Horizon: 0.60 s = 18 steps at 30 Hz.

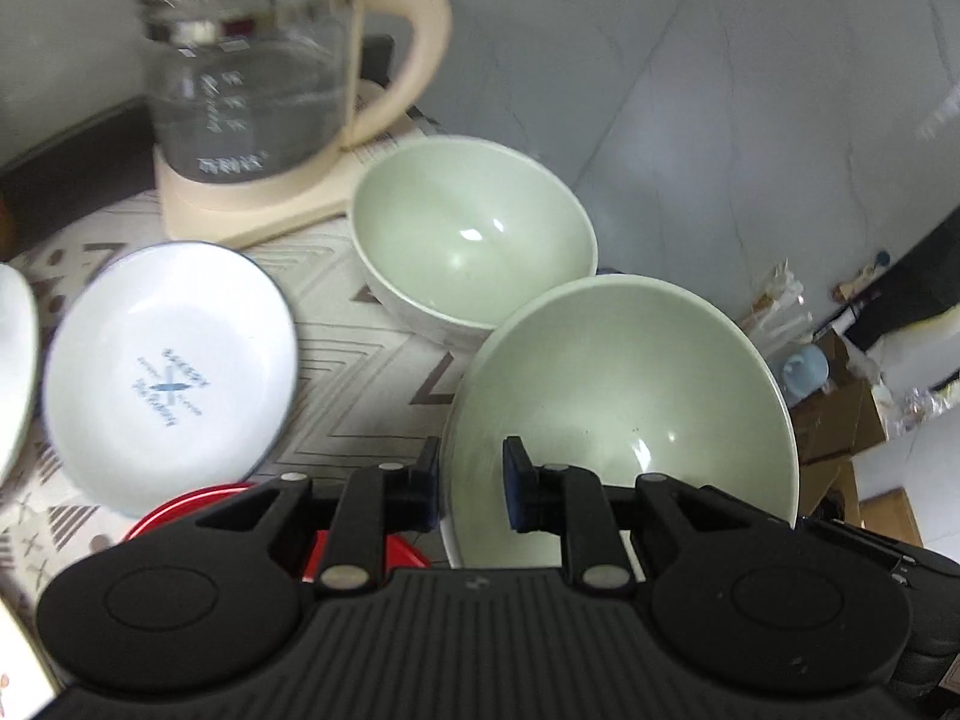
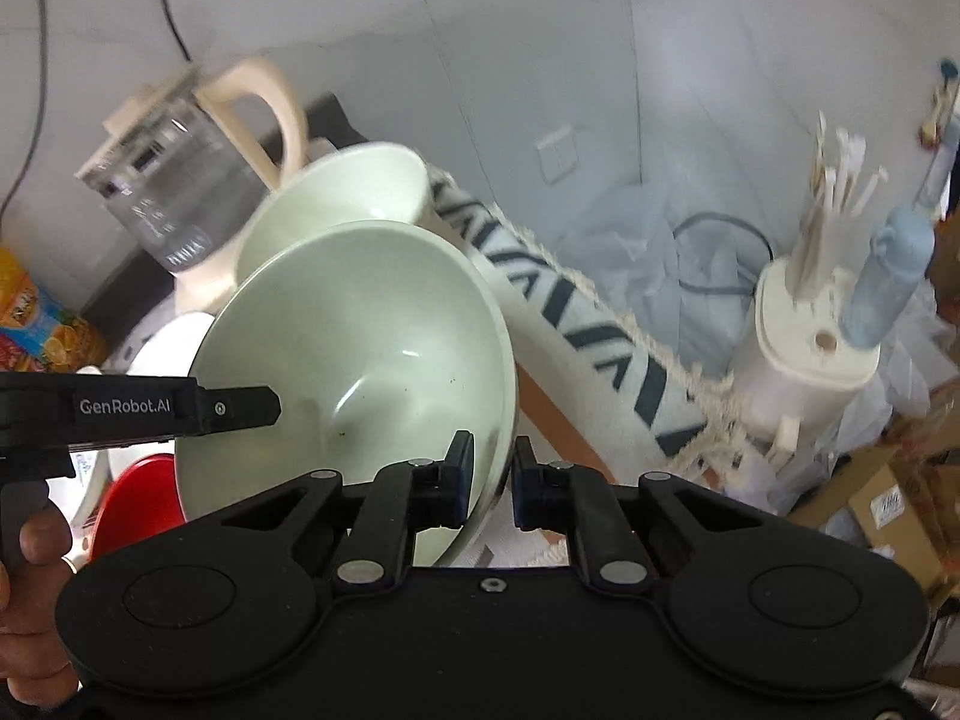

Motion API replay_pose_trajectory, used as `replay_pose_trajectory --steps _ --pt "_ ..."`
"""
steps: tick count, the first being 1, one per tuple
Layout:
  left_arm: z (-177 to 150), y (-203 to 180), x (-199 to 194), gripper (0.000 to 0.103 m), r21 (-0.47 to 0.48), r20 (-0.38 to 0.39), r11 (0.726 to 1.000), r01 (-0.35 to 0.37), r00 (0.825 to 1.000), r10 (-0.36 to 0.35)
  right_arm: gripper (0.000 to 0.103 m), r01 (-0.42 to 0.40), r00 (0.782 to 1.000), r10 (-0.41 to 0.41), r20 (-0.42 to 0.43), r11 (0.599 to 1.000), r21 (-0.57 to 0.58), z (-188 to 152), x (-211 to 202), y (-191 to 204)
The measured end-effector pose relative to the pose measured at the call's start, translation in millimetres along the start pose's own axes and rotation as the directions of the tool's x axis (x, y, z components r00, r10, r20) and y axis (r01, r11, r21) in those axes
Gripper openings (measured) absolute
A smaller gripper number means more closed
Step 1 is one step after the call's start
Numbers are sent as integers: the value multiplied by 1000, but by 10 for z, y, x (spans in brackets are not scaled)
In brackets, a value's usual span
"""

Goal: Organize plates and bowls
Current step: 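Lift the held green bowl and lower it into the red-black bowl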

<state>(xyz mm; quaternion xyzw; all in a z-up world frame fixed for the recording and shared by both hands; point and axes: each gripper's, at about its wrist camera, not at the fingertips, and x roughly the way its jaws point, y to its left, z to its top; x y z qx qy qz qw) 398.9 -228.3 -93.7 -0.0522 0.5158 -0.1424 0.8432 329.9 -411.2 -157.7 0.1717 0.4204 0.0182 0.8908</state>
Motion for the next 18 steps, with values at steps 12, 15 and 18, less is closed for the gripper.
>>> replay_pose_trajectory --steps 12,15,18 --pt "-159 172 -553 19 -77 108 996 -37 993 45 12 -81 994 87 59 993 -88 29 -365 263" --pt "-216 240 -650 19 -99 120 994 -51 991 63 12 -96 992 105 65 988 -120 16 -414 363" --pt "-286 315 -750 19 -126 131 990 -62 988 78 12 -117 990 126 62 983 -142 -7 -446 450"
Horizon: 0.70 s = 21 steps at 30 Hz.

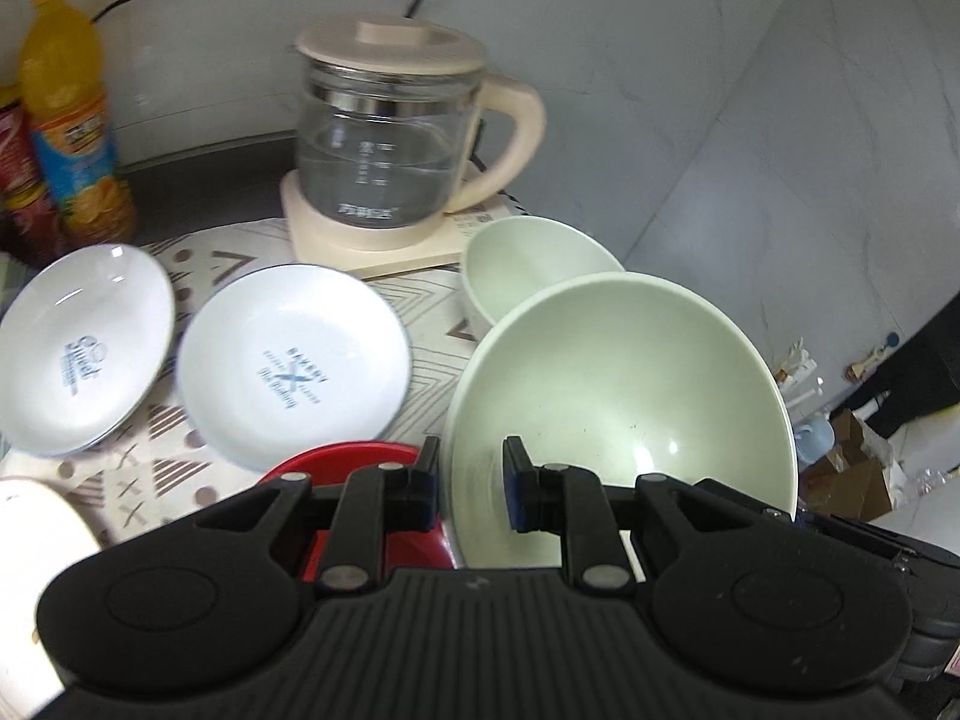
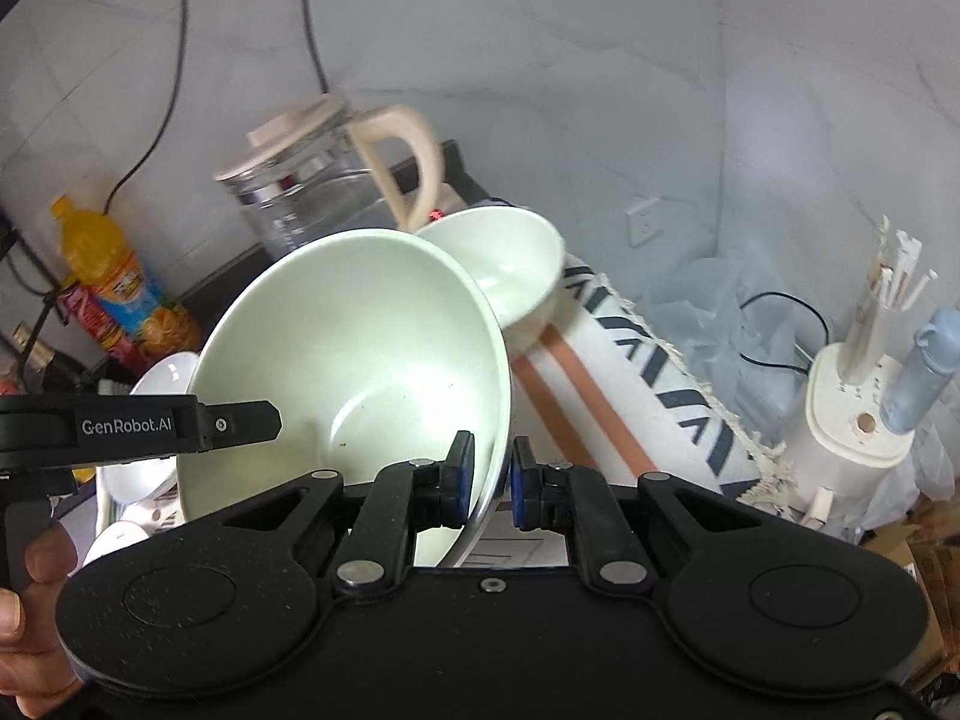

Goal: Organize plates and bowls
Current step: 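Lift the held green bowl and lower it into the red-black bowl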

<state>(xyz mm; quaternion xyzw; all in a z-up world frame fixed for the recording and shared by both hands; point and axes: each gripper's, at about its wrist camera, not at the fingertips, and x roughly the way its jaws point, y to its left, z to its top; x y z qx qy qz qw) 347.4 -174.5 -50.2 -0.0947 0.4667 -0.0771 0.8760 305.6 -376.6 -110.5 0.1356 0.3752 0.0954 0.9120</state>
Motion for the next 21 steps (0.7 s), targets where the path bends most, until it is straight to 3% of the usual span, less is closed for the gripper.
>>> replay_pose_trajectory --steps 12,21 --pt "-217 351 -320 19 -104 23 992 -70 997 73 12 -85 996 82 -31 992 -90 -142 -10 372" --pt "-371 581 -387 19 -155 0 981 -114 993 116 12 -132 990 123 -76 983 -131 -250 76 585"
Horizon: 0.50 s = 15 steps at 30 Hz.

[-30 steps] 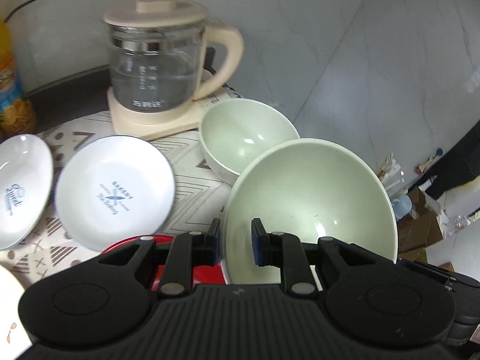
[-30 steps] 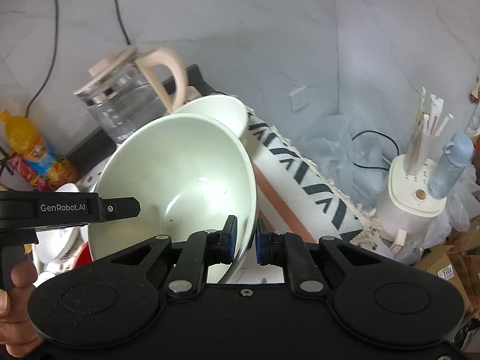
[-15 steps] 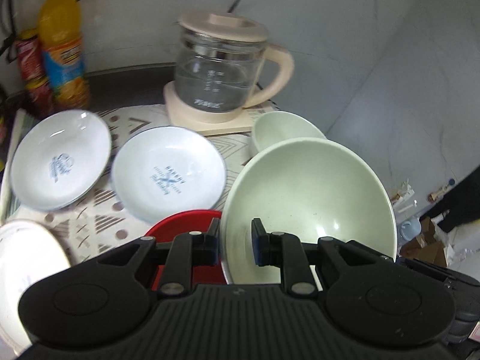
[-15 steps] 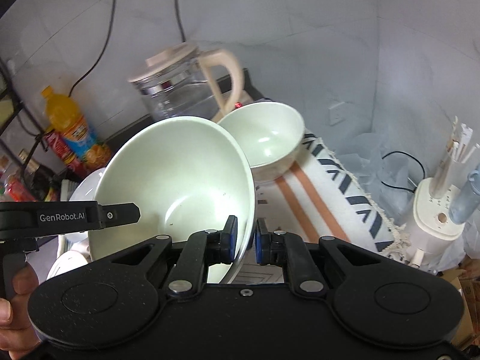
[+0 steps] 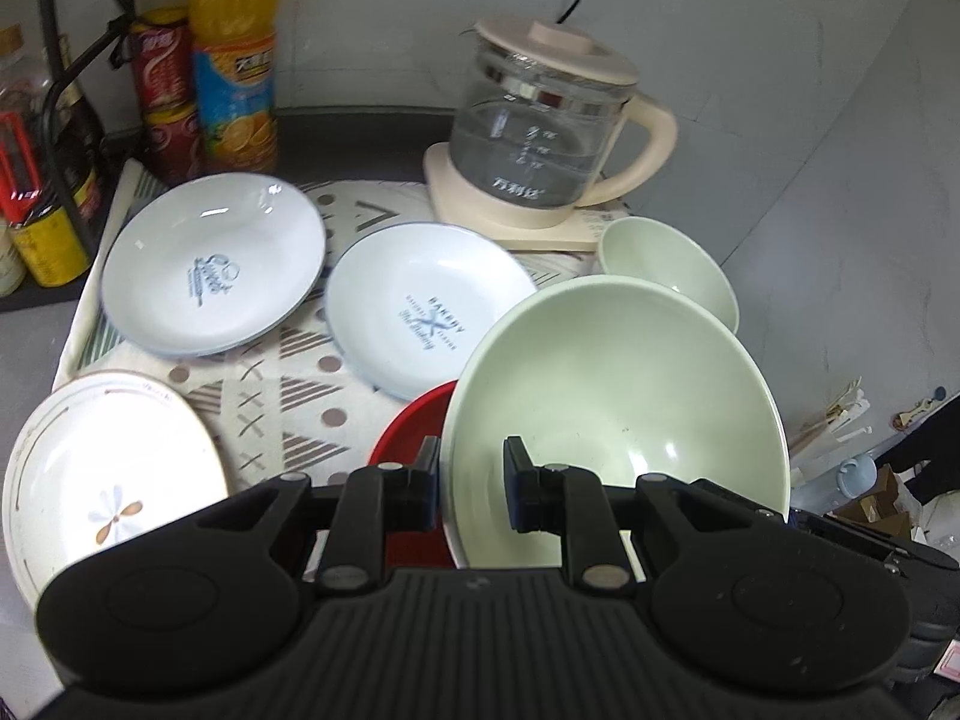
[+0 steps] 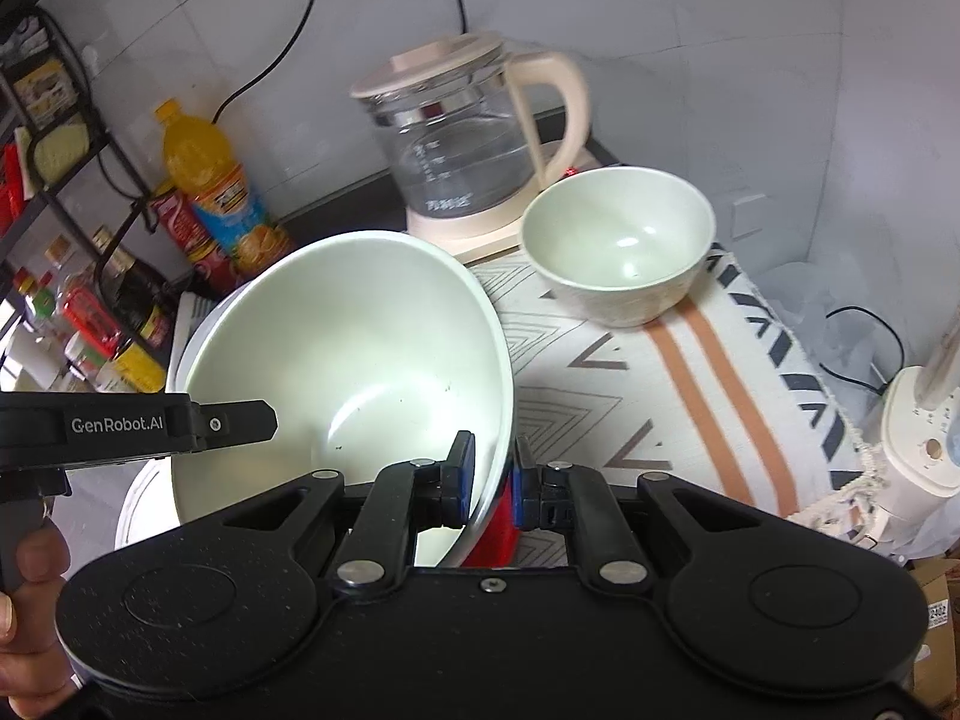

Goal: Organize plates and bowls
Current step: 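Lift the held green bowl and lower it into the red-black bowl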

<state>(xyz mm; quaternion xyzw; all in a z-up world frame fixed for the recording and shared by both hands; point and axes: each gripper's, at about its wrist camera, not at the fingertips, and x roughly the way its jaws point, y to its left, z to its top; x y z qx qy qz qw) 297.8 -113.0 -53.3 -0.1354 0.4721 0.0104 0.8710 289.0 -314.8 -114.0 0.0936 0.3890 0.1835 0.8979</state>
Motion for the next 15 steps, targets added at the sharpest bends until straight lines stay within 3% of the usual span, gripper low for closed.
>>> replay_pose_trajectory --steps 15 --pt "-200 219 241 22 -71 -82 997 -34 996 29 12 7 997 -13 -81 997 -74 -151 276 165"
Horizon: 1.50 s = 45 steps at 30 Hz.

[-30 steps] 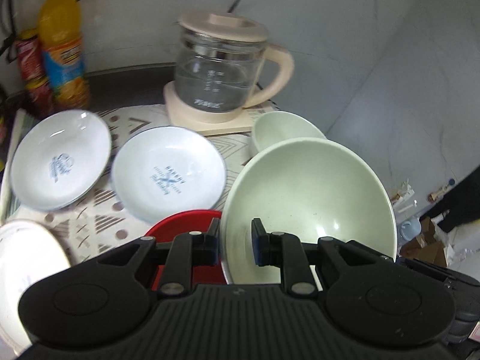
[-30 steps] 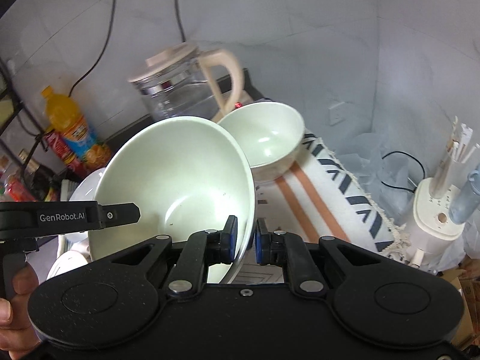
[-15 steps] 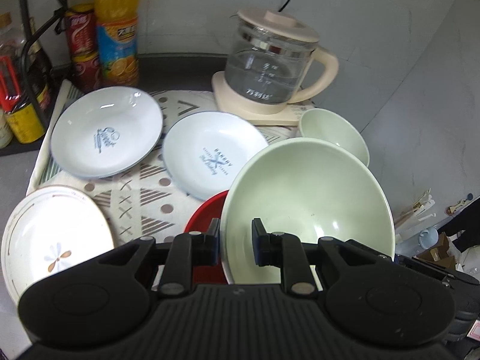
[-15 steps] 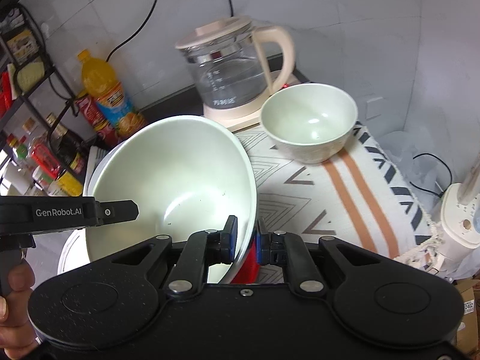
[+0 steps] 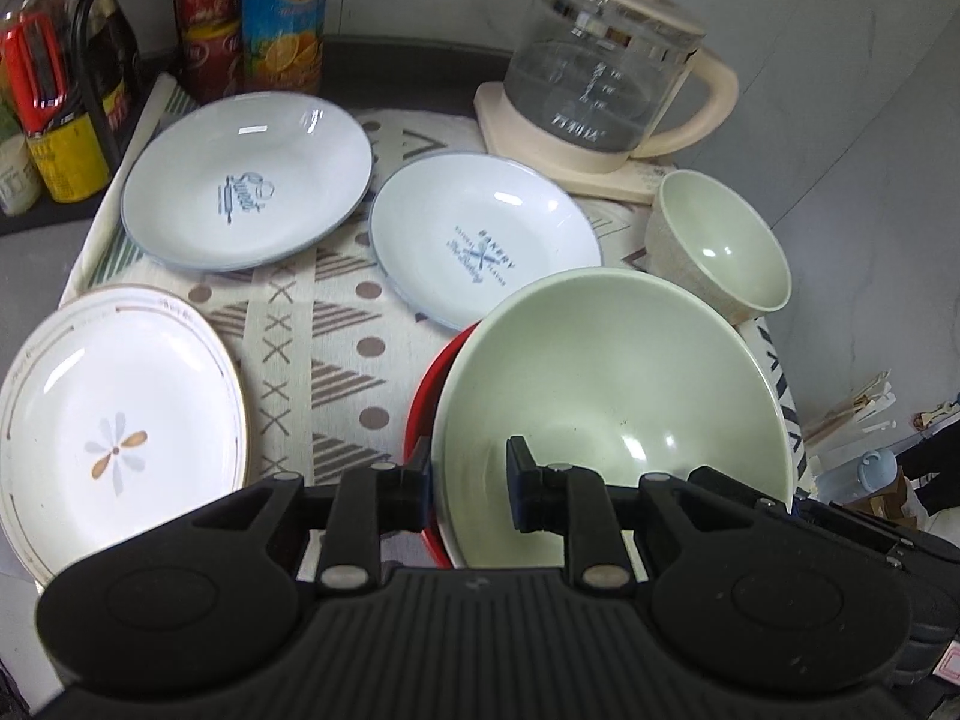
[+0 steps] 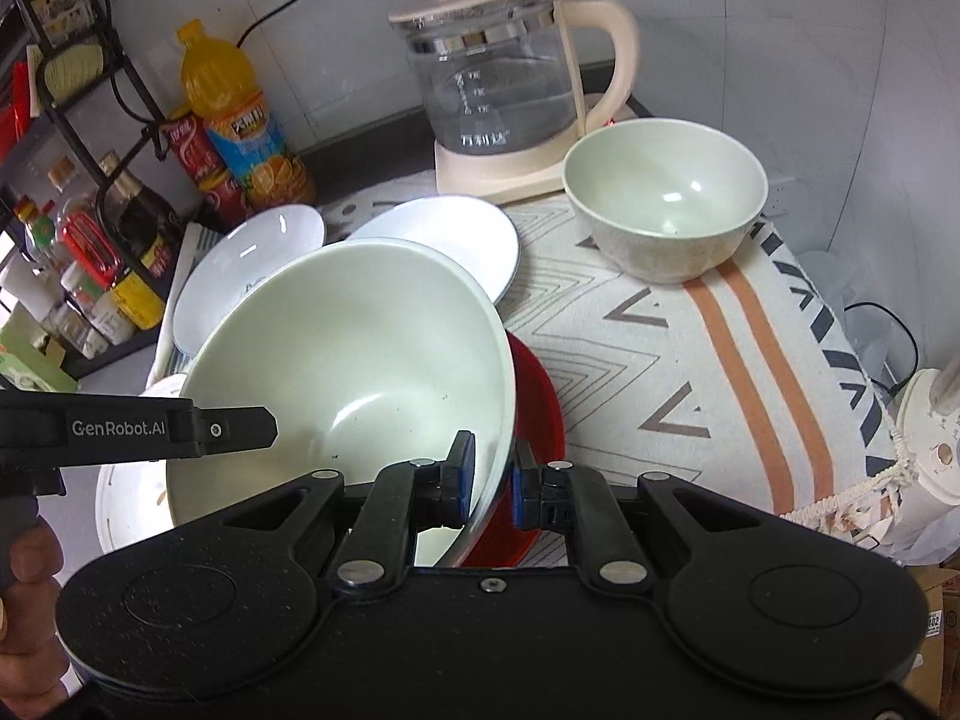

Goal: Organize plates and bowls
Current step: 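Lift the held green bowl and lower it into the red-black bowl, then open both tools and move them to the smaller pale green bowl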

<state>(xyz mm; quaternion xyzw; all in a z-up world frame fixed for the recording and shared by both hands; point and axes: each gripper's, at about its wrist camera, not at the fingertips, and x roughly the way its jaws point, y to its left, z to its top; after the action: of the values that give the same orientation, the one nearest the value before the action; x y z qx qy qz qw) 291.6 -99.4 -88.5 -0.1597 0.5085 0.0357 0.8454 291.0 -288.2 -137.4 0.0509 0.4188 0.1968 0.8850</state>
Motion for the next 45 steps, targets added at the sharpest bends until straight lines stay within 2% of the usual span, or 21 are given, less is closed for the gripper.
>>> replay_pose_trajectory --steps 13,18,22,25,26,31,32,36,37,39,45 --pt "17 15 243 24 -37 -56 999 -3 998 1 12 40 998 -41 -37 999 -34 8 193 -7" --pt "76 33 210 30 -56 -57 998 0 998 -3 12 42 999 -42 -34 999 -19 52 230 -46" --pt "120 54 139 30 -60 -46 998 -3 999 1 11 50 998 -51 -31 999 -20 70 263 -46" --pt "160 54 22 41 -50 0 998 -27 1000 27 11 54 998 -54 -38 998 -19 81 291 -43" --pt "174 62 -5 46 -53 8 998 -24 1000 25 14 54 998 -54 -38 998 -19 81 291 -43" --pt "252 32 -68 52 -46 21 998 -35 999 36 18 44 999 -44 -31 999 -7 142 214 -60" --pt "262 16 -76 57 -41 25 999 -34 999 35 19 40 999 -40 -28 999 4 156 182 -77" --pt "309 -55 -95 73 -21 48 999 -46 998 47 38 33 999 -34 10 999 27 204 27 -144" --pt "328 -77 -91 74 -15 50 999 -48 998 49 42 33 999 -34 13 999 37 214 2 -172" --pt "368 -120 -72 76 -3 47 999 -43 998 44 57 36 999 -37 26 998 49 232 -44 -217" --pt "472 -334 -14 82 59 41 998 -20 999 18 87 66 994 -75 77 992 108 271 -162 -410"
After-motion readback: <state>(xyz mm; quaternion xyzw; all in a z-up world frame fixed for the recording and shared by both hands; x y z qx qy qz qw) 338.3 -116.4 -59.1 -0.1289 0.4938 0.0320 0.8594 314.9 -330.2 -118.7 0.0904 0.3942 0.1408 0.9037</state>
